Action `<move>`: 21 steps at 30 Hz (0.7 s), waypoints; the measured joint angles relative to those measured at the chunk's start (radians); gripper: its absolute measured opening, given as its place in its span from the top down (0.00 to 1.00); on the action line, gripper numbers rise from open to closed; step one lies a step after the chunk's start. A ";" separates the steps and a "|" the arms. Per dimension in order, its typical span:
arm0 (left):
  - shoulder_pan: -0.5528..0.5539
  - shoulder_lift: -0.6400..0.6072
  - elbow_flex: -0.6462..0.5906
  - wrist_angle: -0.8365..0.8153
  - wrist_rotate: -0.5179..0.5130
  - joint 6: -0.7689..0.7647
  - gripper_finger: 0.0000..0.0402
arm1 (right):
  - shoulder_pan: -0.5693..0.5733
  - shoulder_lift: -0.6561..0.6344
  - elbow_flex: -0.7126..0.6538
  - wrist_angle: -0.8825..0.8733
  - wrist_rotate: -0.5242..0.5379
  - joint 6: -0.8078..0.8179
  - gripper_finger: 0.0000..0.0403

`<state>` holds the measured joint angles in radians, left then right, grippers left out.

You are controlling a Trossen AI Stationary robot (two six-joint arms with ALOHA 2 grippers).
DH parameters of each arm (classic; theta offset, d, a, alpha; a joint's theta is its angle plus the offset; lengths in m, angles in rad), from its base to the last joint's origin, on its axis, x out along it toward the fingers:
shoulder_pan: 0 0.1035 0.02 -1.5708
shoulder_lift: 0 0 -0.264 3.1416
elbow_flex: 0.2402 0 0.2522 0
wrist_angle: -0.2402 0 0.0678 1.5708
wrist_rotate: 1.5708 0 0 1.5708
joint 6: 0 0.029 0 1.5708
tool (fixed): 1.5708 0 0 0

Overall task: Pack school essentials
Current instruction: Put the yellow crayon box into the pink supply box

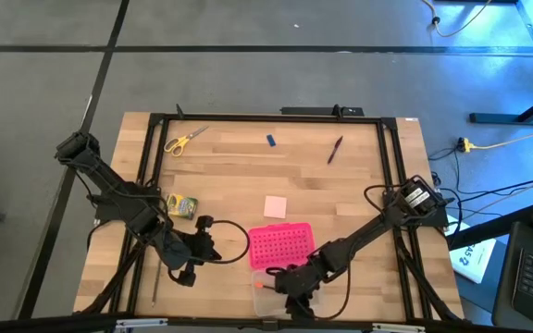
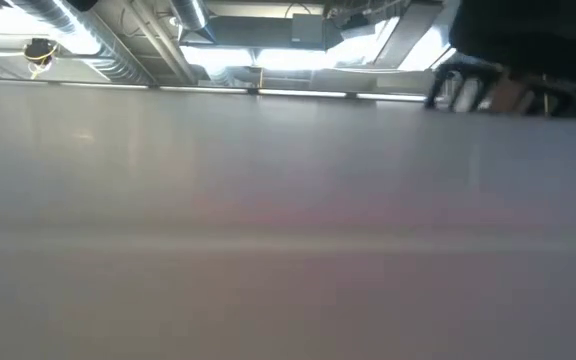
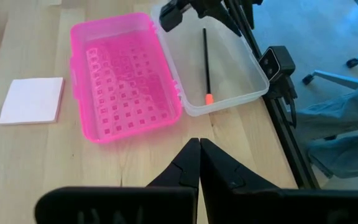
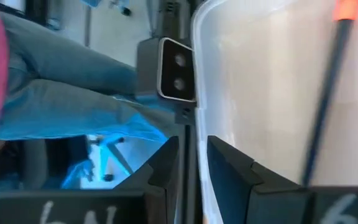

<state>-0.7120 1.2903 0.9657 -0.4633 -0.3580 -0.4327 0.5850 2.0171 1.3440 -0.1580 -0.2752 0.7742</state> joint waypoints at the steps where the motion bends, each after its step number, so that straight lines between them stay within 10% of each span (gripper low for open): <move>1: 0.000 0.000 0.000 0.000 0.000 0.000 1.00 | 0.000 0.000 0.013 -0.032 0.014 -0.017 0.80; 21: 0.000 0.000 0.000 0.000 0.000 -0.001 1.00 | 0.006 0.000 0.019 -0.103 0.125 -0.150 0.98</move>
<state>-0.7120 1.2903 0.9658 -0.4633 -0.3580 -0.4335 0.5911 2.0170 1.3628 -0.2612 -0.1505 0.6239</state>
